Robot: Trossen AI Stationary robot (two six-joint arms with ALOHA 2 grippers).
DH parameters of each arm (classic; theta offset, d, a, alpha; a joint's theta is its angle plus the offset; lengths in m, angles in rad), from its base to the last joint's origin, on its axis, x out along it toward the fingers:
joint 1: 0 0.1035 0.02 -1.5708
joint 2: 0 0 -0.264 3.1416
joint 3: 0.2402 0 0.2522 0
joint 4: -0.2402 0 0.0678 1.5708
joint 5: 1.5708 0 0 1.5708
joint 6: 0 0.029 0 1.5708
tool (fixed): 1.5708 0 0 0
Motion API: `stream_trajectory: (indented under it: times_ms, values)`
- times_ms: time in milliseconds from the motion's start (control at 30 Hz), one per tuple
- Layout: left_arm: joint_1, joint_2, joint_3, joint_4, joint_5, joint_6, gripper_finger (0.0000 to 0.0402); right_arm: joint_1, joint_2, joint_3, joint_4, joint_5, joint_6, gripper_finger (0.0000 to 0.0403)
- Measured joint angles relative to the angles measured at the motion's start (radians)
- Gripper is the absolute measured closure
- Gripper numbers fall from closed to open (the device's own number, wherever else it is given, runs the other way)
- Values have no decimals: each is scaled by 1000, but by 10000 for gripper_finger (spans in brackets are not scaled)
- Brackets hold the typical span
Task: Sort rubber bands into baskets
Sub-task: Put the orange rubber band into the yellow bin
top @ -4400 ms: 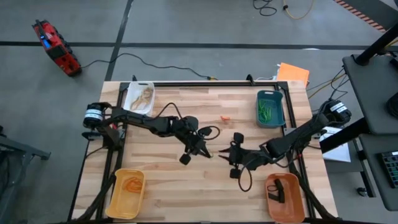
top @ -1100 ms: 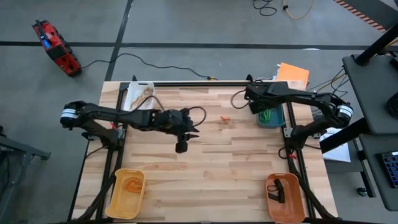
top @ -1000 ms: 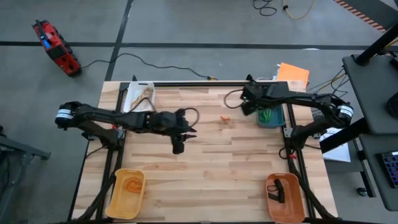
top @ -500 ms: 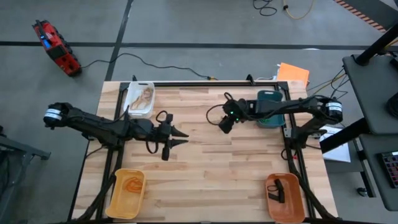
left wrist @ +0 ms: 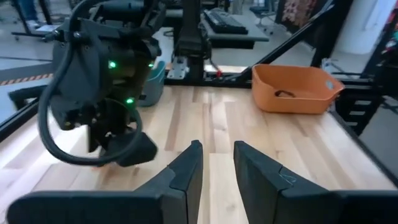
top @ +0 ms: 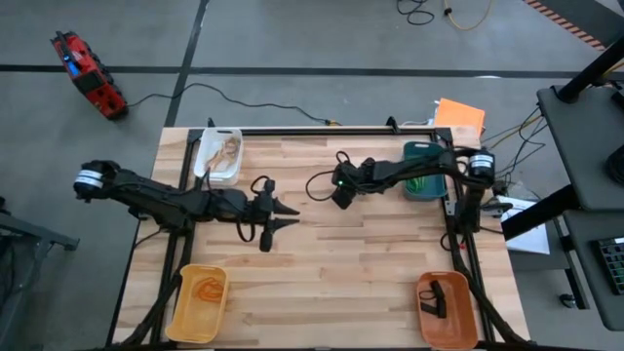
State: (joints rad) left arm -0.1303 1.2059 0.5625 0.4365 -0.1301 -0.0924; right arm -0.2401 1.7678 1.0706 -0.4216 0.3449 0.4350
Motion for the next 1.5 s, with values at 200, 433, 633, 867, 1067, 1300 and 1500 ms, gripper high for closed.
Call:
stream_trajectory:
  times_ms: [200,433,633,867,1067,1300,1500]
  values:
    - [1,15,0,-1,-21,4,325,0,49,52,-50,-5,14,290]
    - [1,15,0,0,-21,4,325,-1,59,59,-75,-12,9,385]
    - [1,15,0,7,-21,4,325,13,27,52,-73,-11,-19,393]
    - [1,15,0,6,-21,1,325,120,-124,7,72,-5,-54,394]
    - [-4,15,-3,5,-21,4,325,260,-284,-136,399,-116,-97,394]
    - [-88,40,-40,63,-19,31,325,425,-371,-296,776,-152,-191,394]
    - [-184,150,-66,301,-14,147,325,481,-346,-309,963,-336,-326,394]
